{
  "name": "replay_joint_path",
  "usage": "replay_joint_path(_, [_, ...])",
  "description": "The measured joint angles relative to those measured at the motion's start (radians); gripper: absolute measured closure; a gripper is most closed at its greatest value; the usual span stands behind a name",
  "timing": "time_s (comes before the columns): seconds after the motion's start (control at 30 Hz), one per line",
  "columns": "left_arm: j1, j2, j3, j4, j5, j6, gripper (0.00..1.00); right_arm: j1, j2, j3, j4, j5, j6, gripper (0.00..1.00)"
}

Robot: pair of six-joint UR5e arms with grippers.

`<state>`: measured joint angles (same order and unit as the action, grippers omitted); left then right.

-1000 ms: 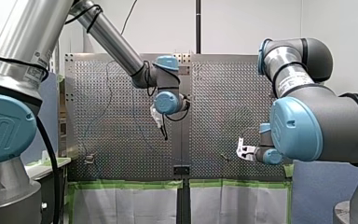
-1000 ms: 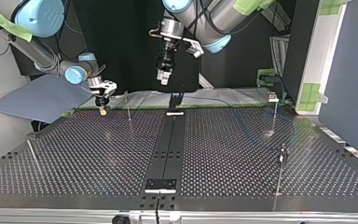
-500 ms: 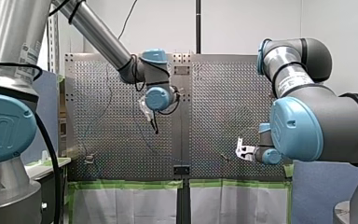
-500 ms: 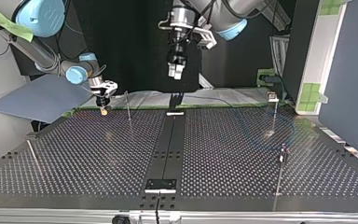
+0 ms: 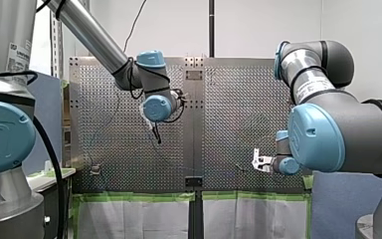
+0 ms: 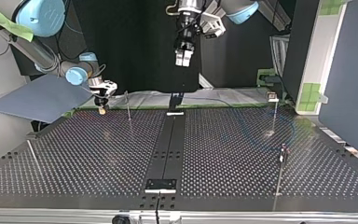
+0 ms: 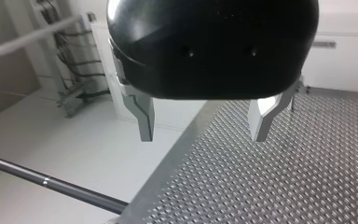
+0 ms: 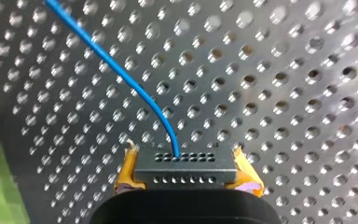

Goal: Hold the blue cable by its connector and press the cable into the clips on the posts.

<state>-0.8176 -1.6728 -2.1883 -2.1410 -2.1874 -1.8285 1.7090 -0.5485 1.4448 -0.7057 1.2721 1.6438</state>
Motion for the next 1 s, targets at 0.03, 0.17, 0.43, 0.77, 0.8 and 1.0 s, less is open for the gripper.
replay_joint_path(0.03, [0.0,0.007,-0.007,0.005,-0.001,-0.005,0.0,-0.001,0.0,0.0,0.005,0.004,-0.004,1.0])
replay_joint_path(0.17, [0.003,0.009,-0.038,0.03,-0.009,-0.003,0.0,-0.001,-0.001,0.0,0.018,0.013,-0.011,1.0])
replay_joint_path(0.43, [0.015,-0.052,-0.107,0.098,-0.001,0.026,0.0,0.002,-0.027,0.0,0.044,0.024,-0.023,1.0])
replay_joint_path(0.77, [0.02,-0.112,-0.188,0.143,0.041,0.014,0.0,0.006,-0.118,0.04,0.104,0.051,-0.064,1.0])
replay_joint_path(0.8, [0.02,-0.113,-0.195,0.144,0.043,0.012,0.0,0.005,-0.126,0.047,0.103,0.056,-0.064,1.0])
replay_joint_path(1.0, [0.024,-0.114,-0.243,0.126,0.068,0.003,0.0,0.0,-0.174,0.094,0.073,0.081,-0.034,1.0])
